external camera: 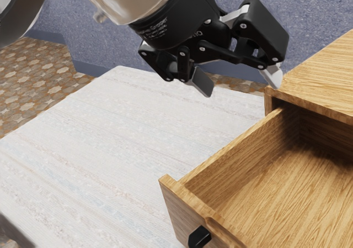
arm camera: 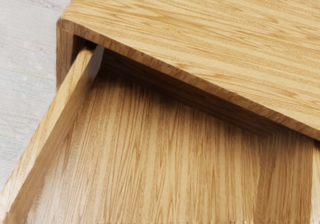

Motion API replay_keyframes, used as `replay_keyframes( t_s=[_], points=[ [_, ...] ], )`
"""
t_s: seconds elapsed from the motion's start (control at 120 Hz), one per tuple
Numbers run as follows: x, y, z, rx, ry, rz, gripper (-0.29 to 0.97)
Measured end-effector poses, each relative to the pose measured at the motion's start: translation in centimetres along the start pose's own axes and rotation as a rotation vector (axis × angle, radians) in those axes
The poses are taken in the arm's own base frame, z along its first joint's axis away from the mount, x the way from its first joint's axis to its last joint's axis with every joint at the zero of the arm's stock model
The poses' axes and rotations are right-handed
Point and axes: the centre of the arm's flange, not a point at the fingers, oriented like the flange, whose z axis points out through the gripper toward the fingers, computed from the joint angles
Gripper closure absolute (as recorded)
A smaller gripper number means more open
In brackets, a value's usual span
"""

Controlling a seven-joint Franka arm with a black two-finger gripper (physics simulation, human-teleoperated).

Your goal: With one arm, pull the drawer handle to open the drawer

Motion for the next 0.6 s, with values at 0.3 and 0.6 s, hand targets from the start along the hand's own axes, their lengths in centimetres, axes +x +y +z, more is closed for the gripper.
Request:
replay_keyframes(
  t_s=[0.3, 0.6],
  points=[
    [4.1, -11.3, 1.7, 0.360, -0.148, 0.105, 0.00],
    [7.9, -22.2, 1.2, 0.456, -0.248, 0.053, 0.00]
  ],
)
